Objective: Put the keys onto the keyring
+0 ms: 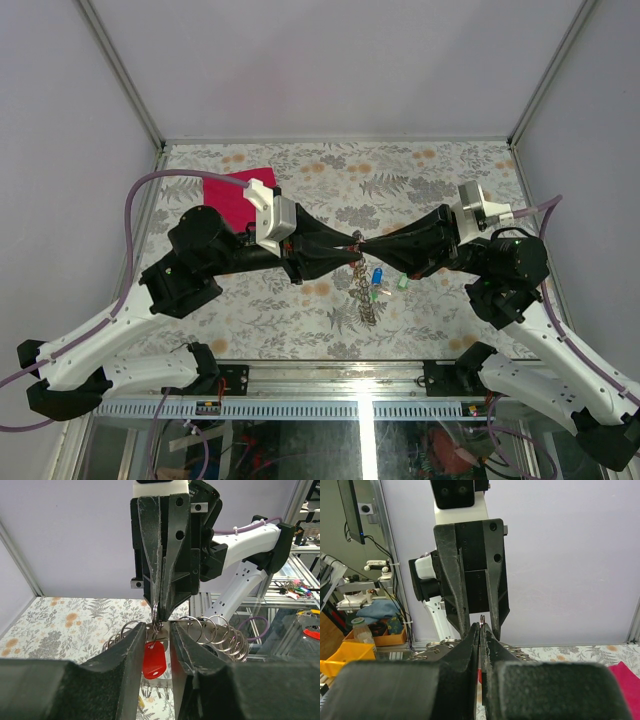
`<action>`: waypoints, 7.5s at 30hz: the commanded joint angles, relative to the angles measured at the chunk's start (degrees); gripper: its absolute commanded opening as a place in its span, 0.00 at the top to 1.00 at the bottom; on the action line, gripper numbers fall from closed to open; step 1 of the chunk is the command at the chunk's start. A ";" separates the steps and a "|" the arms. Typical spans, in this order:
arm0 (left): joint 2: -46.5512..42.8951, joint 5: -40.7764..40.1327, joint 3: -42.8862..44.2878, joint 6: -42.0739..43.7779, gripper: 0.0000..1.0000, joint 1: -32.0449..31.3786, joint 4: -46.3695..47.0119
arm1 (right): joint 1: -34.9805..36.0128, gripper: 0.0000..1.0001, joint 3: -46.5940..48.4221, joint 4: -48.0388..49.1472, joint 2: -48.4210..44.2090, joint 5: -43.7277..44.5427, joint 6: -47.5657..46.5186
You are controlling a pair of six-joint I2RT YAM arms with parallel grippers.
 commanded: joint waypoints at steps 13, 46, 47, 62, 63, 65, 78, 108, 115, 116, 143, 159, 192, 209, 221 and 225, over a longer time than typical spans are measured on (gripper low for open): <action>-0.03 0.34 -0.27 -1.09 1.00 -0.30 2.97 | -0.01 1.00 2.80 3.59 -0.45 0.68 -0.62; 16.03 -4.13 28.29 16.76 1.00 -0.26 -47.41 | 0.07 0.74 15.99 -49.09 1.30 -3.16 -31.94; 16.57 -4.30 29.02 17.00 1.00 -0.30 -48.48 | 0.07 0.74 15.91 -49.38 1.50 -3.28 -32.19; 20.14 -3.93 32.31 18.28 1.00 -0.58 -53.58 | 0.07 0.75 15.29 -52.34 5.25 -5.69 -34.59; 20.17 -3.85 32.20 18.25 1.00 -0.59 -53.56 | 0.07 0.75 15.33 -52.73 5.43 -5.69 -34.93; 20.14 -3.79 31.97 18.27 1.00 -0.67 -53.28 | 0.07 0.75 15.29 -53.21 5.95 -5.82 -35.37; 20.16 -3.84 30.98 18.87 1.00 -0.68 -52.56 | 0.05 1.00 15.26 -52.78 7.34 -5.68 -36.41; -0.38 -6.77 5.19 8.04 0.69 -0.73 -16.90 | 0.06 1.00 6.50 -24.30 -0.79 -4.46 -16.52; -1.62 -5.35 3.44 5.91 0.70 -0.68 -13.59 | 0.05 1.00 4.21 -16.16 -1.71 -3.34 -11.29; -1.62 -4.91 3.45 5.73 0.70 -0.72 -13.25 | 0.07 1.00 4.21 -15.70 -1.70 -3.25 -10.97; -3.76 -5.01 -2.84 -2.08 0.76 -0.67 2.49 | 0.07 1.00 -5.57 15.82 -0.08 3.39 8.02; -1.27 -1.09 -2.53 -3.38 0.78 -0.71 4.29 | 0.06 1.00 -5.54 15.67 0.23 2.50 7.62; 7.96 -2.77 14.67 6.93 1.00 -0.70 -25.43 | 0.07 0.71 5.35 -25.15 -5.11 -1.08 -18.18; 20.03 -9.09 32.86 14.25 1.00 -0.75 -53.06 | 0.07 0.70 8.11 -47.38 -4.67 0.91 -32.18; 19.44 -11.08 31.03 13.32 1.00 -0.73 -51.48 | 0.05 0.67 6.93 -47.44 -3.44 3.69 -30.50; 17.53 -11.32 28.11 12.25 1.00 -0.80 -48.03 | 0.07 0.65 6.83 -47.70 -3.80 7.62 -28.78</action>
